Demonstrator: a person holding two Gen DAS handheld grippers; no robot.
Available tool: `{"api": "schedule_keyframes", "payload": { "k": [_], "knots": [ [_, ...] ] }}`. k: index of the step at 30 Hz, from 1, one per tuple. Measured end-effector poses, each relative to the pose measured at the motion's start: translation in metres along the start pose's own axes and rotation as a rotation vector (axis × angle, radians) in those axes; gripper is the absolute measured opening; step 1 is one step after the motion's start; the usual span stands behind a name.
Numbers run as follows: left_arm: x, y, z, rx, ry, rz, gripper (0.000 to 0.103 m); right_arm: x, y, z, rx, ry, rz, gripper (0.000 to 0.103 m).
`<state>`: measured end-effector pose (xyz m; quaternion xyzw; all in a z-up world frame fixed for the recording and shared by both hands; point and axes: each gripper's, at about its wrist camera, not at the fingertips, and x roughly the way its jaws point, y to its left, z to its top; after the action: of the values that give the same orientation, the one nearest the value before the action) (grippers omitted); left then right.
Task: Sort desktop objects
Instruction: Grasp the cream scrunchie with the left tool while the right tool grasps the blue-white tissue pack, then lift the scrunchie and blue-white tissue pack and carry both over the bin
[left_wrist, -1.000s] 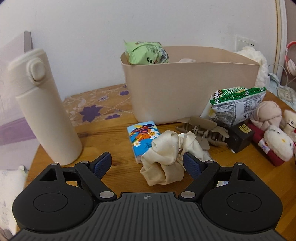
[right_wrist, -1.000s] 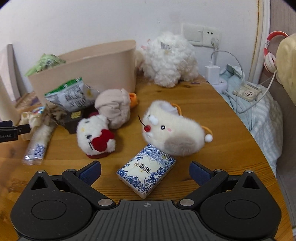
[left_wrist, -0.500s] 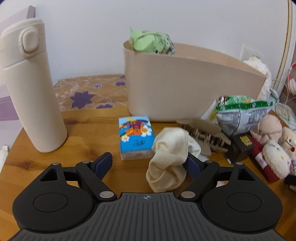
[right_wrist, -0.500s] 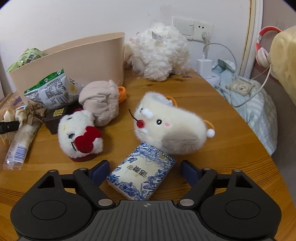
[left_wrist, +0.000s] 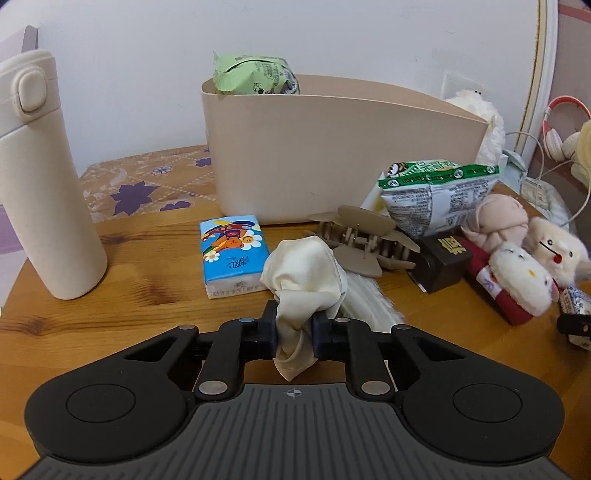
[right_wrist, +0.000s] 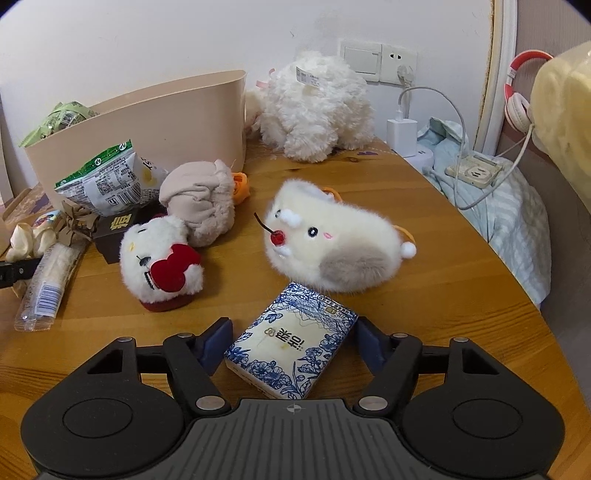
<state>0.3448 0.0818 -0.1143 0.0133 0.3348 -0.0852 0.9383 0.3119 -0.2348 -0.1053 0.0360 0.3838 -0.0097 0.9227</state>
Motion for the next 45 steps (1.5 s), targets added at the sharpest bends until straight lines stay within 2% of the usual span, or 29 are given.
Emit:
{"api": "schedule_keyframes", "payload": {
  "k": [12, 20, 30, 36, 45],
  "knots": [
    [-0.037, -0.003, 0.001, 0.014, -0.062, 0.012, 0.016, -0.03, -0.002, 0.003, 0.013, -0.063, 0.074, 0.07],
    [-0.069, -0.001, 0.011, 0.019, -0.153, 0.047, 0.016, -0.052, 0.003, 0.015, -0.01, -0.119, 0.09, 0.07],
    [-0.091, 0.005, 0.036, 0.009, -0.233, 0.048, 0.016, -0.078, 0.001, 0.045, -0.019, -0.226, 0.067, 0.07],
    [-0.099, -0.001, 0.057, 0.04, -0.28, 0.063, 0.016, -0.085, 0.0, 0.065, -0.024, -0.274, 0.057, 0.07],
    [-0.102, -0.018, 0.087, 0.089, -0.335, 0.06, 0.016, -0.085, 0.013, 0.099, -0.062, -0.305, 0.075, 0.07]
  ]
}}
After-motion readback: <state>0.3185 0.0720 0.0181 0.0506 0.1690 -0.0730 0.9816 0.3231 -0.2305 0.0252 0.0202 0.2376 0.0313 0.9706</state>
